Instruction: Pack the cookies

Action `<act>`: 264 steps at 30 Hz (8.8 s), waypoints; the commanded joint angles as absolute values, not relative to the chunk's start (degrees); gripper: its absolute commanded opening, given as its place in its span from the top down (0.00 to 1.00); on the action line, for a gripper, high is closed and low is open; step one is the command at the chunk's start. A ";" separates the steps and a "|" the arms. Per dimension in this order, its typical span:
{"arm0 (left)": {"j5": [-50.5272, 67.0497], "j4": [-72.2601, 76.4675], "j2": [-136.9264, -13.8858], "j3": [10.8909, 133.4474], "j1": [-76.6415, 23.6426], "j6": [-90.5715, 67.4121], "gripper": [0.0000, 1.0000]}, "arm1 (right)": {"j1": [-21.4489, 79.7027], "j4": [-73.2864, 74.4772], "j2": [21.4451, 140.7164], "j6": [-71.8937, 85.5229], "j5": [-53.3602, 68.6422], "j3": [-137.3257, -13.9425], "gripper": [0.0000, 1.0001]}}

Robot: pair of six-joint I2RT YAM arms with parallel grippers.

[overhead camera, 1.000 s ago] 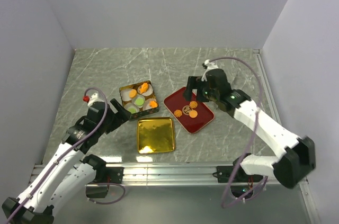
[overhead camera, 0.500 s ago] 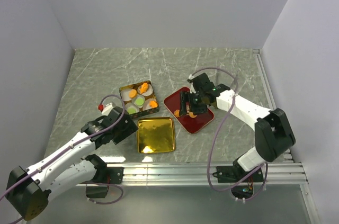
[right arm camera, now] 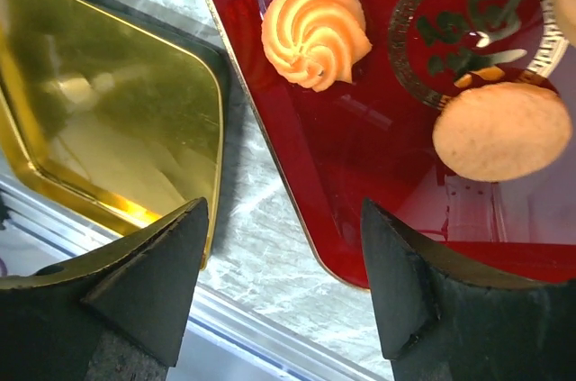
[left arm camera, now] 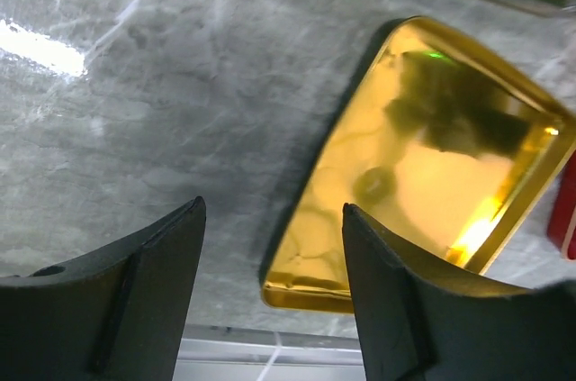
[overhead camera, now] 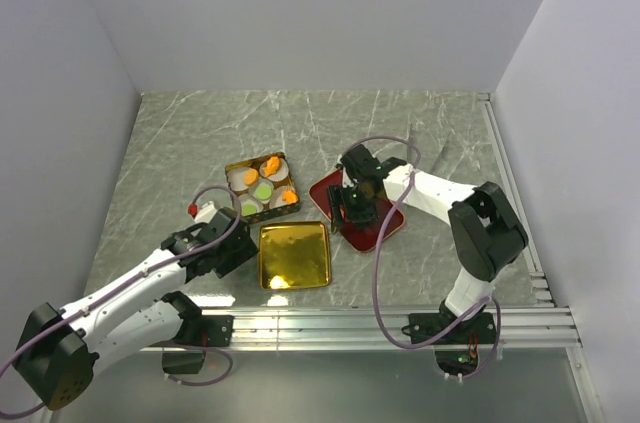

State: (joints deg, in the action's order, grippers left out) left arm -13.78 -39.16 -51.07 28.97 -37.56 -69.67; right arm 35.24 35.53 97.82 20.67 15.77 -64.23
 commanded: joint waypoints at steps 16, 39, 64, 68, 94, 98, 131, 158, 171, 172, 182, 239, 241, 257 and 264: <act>-13.10 -34.45 -52.56 27.33 -38.32 -69.70 0.34 | 36.04 38.93 107.31 18.99 6.25 -71.71 0.42; -12.22 -32.43 -57.12 27.77 -40.69 -68.47 0.36 | 29.79 47.98 106.97 18.28 10.28 -95.71 0.42; -15.55 -36.29 -72.07 33.92 -49.39 -70.57 0.97 | 29.18 47.55 92.02 17.75 11.25 -83.58 0.39; -17.40 -42.34 -70.49 36.29 -49.75 -72.86 0.99 | 29.18 48.07 91.41 17.84 12.21 -84.72 0.39; -27.24 -63.90 -49.22 57.12 -50.80 -77.17 0.99 | 34.10 49.22 90.35 22.85 29.79 -91.06 0.38; -27.07 -63.20 -48.70 58.80 -50.80 -76.47 1.00 | 35.94 47.47 91.41 23.73 30.67 -90.35 0.38; -26.10 -49.66 -33.13 54.23 -50.80 -73.30 0.94 | 39.64 24.97 89.03 36.30 52.03 -81.30 0.64; -31.20 -58.89 -42.43 77.42 -50.80 -89.20 0.25 | 44.46 40.45 84.03 12.05 12.00 -89.13 0.88; -9.18 -51.34 -55.81 88.07 -38.61 -91.59 0.17 | 56.42 24.97 68.83 2.91 -8.87 -78.85 0.89; -5.92 -48.89 -56.33 87.63 -36.23 -90.36 0.17 | 58.25 24.26 68.30 1.42 -11.31 -78.32 0.89; 13.26 -40.08 -63.27 87.27 -27.51 -86.05 0.16 | 64.95 14.60 67.05 -5.97 -22.30 -75.14 0.91; 23.82 -35.60 -60.39 85.96 -10.37 -60.06 0.99 | 63.75 22.41 53.78 11.02 -4.26 -73.20 0.10; 22.25 -36.12 -57.75 85.43 -10.28 -57.41 0.98 | 56.10 21.98 57.73 16.23 11.03 -77.51 0.12; 28.30 -19.51 -41.40 71.36 -10.20 -58.01 1.00 | 38.50 -20.05 77.61 62.06 51.69 -75.59 0.17; 29.09 -19.43 -41.75 74.18 -10.20 -57.92 1.00 | 37.44 -11.33 77.34 53.70 47.37 -75.59 0.17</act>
